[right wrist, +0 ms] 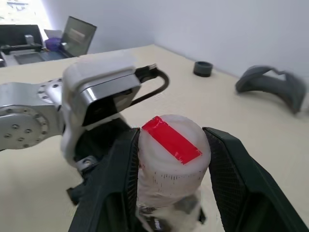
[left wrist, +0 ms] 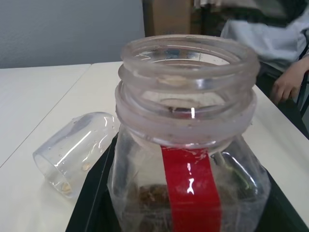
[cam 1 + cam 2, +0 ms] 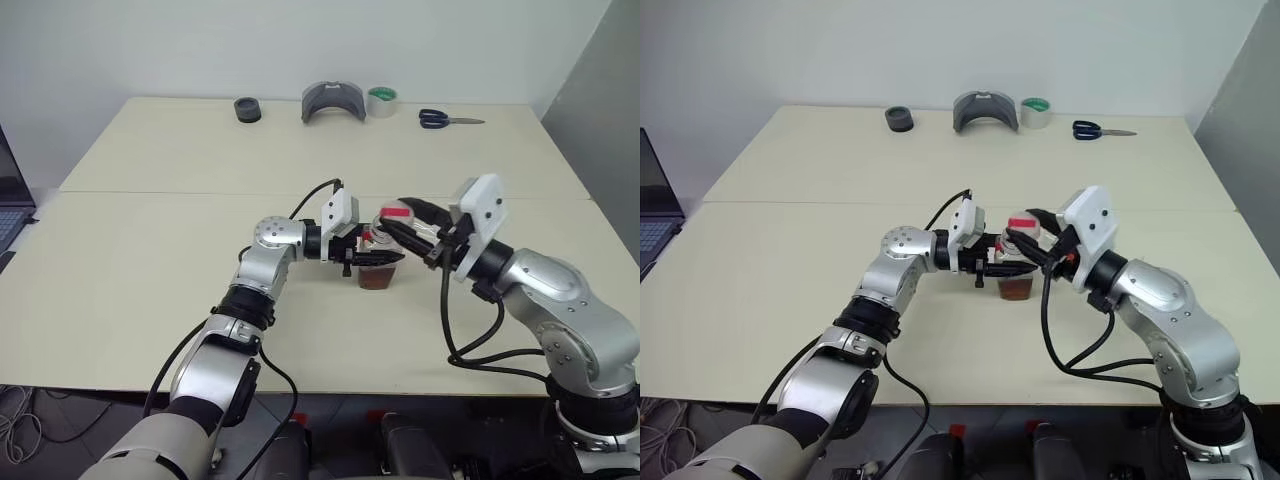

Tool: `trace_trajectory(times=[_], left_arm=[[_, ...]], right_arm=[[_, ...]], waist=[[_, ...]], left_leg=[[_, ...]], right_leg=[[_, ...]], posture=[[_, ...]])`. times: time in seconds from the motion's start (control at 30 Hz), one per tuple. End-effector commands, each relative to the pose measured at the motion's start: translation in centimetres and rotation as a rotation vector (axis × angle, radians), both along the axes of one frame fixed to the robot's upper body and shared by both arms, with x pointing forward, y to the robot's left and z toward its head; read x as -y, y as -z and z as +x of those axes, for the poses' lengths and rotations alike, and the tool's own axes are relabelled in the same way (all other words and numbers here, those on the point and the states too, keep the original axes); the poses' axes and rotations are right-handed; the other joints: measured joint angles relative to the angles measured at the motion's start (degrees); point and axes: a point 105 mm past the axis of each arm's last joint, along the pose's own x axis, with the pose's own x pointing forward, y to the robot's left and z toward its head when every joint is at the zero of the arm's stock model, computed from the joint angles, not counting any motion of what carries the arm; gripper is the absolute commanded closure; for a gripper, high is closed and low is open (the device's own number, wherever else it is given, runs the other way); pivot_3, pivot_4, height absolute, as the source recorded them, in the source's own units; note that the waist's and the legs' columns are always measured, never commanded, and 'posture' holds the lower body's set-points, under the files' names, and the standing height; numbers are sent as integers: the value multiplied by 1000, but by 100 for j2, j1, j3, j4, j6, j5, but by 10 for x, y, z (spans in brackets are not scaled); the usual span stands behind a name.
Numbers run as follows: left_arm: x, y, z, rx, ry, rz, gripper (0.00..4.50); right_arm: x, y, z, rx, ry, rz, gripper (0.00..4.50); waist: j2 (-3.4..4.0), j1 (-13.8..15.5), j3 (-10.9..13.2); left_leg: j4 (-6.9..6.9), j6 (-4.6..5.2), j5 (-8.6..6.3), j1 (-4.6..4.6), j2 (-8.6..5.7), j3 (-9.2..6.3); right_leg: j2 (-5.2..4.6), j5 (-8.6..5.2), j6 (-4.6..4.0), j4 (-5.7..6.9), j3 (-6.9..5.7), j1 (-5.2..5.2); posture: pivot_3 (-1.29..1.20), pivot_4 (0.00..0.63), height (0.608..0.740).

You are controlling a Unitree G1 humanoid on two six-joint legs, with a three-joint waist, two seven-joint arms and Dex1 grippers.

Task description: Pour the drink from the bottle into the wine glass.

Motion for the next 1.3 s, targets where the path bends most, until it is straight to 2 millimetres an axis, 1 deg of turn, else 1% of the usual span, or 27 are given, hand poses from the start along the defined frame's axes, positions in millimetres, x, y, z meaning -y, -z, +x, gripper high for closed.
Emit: trace_trajectory(times=[0.03,0.13,0.17,0.2,0.23,0.3,0.37,0.43,0.5,0.6,0.7,0.83,0.97,1.0,1.03,1.1,1.2,1.3], left_arm=[[0,-11,-1,43,-7,-32,2735],[-3,-10,0,38,-24,-35,2735],[-5,-10,1,36,-31,-36,2735],[-7,-10,2,34,-44,-40,2735],[-9,-11,3,33,-53,-42,2735],[-14,-13,5,33,-73,-48,2735],[-18,-15,6,32,-91,-52,2735],[-22,-16,7,31,-109,-55,2735],[-28,-17,10,27,-140,-61,2735],[-31,-18,10,28,-161,-66,2735],[-34,-19,12,32,-186,-76,2735],[-40,-20,14,33,-220,-82,2735],[-43,-19,14,32,-237,-84,2735],[-42,-11,5,78,-195,-36,2735],[-43,-5,-3,89,-164,-9,2735],[-45,0,-9,57,-170,-17,2736],[-48,-5,-3,31,-230,-55,2738],[-48,-6,-3,31,-239,-56,2738]], right_arm=[[24,-10,-12,59,90,22,2776],[48,14,-22,-30,195,30,2777],[62,25,-23,-59,269,35,2777],[82,39,-23,-88,383,53,2777],[95,48,-25,-105,461,63,2777],[118,75,-32,-168,591,46,2777],[129,98,-38,-224,652,14,2777],[136,114,-39,-260,686,6,2777],[140,128,-35,-300,707,41,2040],[141,130,-27,-294,709,60,1128],[145,127,-21,-279,718,51,22],[149,120,-18,-230,717,-18,0],[150,119,-17,-181,701,-161,0],[149,121,-17,-181,689,-200,0],[149,123,-18,-188,686,-204,0],[149,126,-18,-214,680,-175,0],[146,124,-18,-212,657,-143,0],[144,121,-17,-198,647,-137,0]], waist=[[0,4,0],[0,14,0],[0,13,0],[0,14,0],[0,14,0],[2,10,-1],[3,-26,-2],[5,-56,-2],[5,-87,-3],[8,-94,-1],[9,-82,-1],[10,-50,-1],[9,-48,-1],[10,-53,-1],[11,-60,-2],[14,-72,-4],[14,-41,-4],[14,-35,-4]], left_leg=[[0,0,0,-1,-1,0],[-2,0,0,-1,-2,1],[-3,0,0,-1,-1,-1],[-2,0,0,0,-1,2],[-1,0,0,2,-1,2],[0,0,0,7,0,4],[-1,0,0,14,1,8],[-4,1,0,20,6,13],[-4,0,0,21,10,13],[-4,0,0,21,9,12],[-3,0,0,17,5,10],[-3,0,0,15,1,10],[-3,0,0,15,1,11],[-3,0,0,15,2,11],[-4,0,0,16,2,11],[-7,0,0,19,7,14],[-2,0,1,18,6,9],[0,0,0,20,3,10]], right_leg=[[0,0,0,-1,0,0],[-2,0,0,-4,2,1],[-2,0,0,-4,0,4],[-2,0,0,-3,2,3],[-2,0,0,-1,2,3],[-1,0,1,4,5,6],[1,-1,2,4,9,8],[7,-1,2,5,14,8],[10,-1,2,6,14,7],[11,0,1,6,14,7],[7,0,1,5,12,7],[3,0,1,3,11,7],[3,0,1,3,11,8],[3,0,2,3,11,8],[3,0,2,2,11,8],[5,-1,0,3,14,8],[4,-1,0,5,11,10],[4,0,2,5,11,13]], posture=[[0,150,740],[0,150,740],[0,150,740],[0,150,740],[0,150,740],[0,150,740],[0,150,740],[0,150,740],[0,150,740],[0,150,740],[0,150,740],[0,150,740],[0,150,740],[0,150,740],[0,150,740],[0,150,740],[0,150,740],[0,150,740]])
